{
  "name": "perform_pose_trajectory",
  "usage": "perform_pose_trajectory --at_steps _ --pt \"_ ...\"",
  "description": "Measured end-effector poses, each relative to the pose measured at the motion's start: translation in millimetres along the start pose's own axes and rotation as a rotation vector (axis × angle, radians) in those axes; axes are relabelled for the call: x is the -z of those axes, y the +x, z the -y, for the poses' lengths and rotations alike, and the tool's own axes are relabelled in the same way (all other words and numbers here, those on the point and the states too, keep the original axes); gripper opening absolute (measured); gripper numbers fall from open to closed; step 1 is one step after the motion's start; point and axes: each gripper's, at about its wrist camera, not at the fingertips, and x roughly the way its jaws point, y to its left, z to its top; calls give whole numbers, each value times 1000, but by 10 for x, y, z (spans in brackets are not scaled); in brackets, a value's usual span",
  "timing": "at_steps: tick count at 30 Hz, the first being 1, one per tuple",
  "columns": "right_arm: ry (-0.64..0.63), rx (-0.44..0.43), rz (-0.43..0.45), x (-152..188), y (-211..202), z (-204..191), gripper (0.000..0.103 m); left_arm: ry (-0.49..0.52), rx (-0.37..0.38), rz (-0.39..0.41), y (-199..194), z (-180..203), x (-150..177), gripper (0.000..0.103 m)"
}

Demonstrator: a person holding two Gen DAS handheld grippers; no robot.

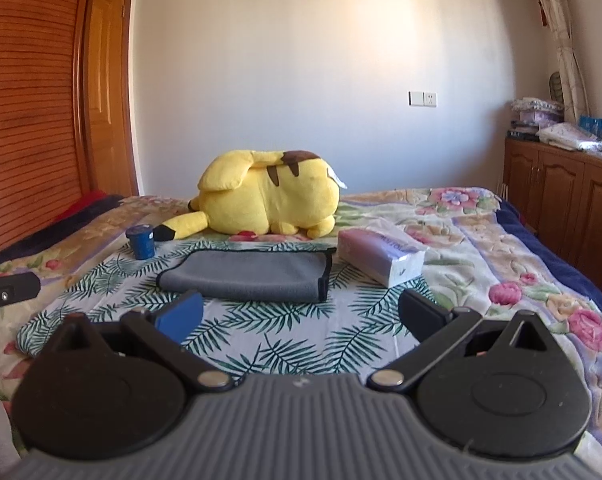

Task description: Fold towel

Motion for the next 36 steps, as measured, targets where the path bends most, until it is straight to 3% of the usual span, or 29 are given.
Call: perform_pose_trajectory --at_steps 36 --pt "-4 6 14 -10 -17 31 103 11 -6 -19 29 -12 18 87"
